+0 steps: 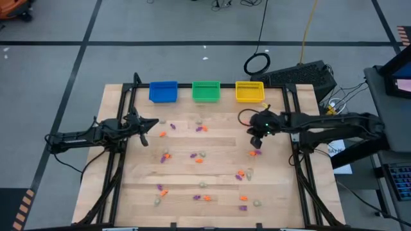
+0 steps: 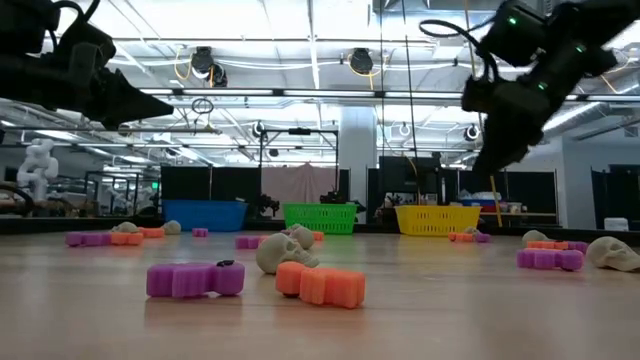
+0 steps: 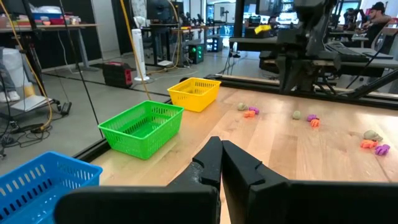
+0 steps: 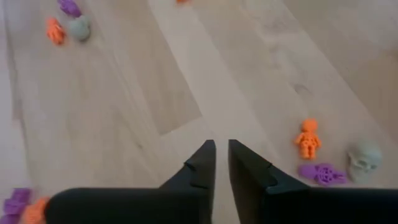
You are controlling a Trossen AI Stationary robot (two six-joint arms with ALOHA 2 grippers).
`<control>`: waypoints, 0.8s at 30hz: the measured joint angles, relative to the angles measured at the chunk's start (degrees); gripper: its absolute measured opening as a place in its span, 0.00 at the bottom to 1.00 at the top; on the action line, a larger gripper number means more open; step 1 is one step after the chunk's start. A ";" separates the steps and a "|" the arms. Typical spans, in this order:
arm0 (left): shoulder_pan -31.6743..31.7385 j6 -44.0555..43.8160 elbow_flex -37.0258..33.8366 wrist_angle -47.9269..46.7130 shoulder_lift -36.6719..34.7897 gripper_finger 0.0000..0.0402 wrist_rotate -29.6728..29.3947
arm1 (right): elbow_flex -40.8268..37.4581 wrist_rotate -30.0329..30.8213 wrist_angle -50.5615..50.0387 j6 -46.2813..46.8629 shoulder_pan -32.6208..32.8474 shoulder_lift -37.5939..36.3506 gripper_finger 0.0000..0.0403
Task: Sort Halloween decoration
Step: Put the orange skeleton toy into the green basket
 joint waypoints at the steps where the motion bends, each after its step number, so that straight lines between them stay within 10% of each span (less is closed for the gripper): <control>1: 0.00 0.00 -0.02 0.00 0.00 0.03 0.00 | 1.77 0.00 -1.23 -0.01 0.31 1.29 0.12; 10: 0.00 0.00 0.00 0.00 0.00 0.03 0.00 | 14.70 -0.10 -6.87 -0.82 2.63 12.72 0.37; 24: -0.01 0.00 -0.01 0.00 0.00 0.03 0.00 | 20.04 1.70 22.02 5.64 4.41 37.79 0.50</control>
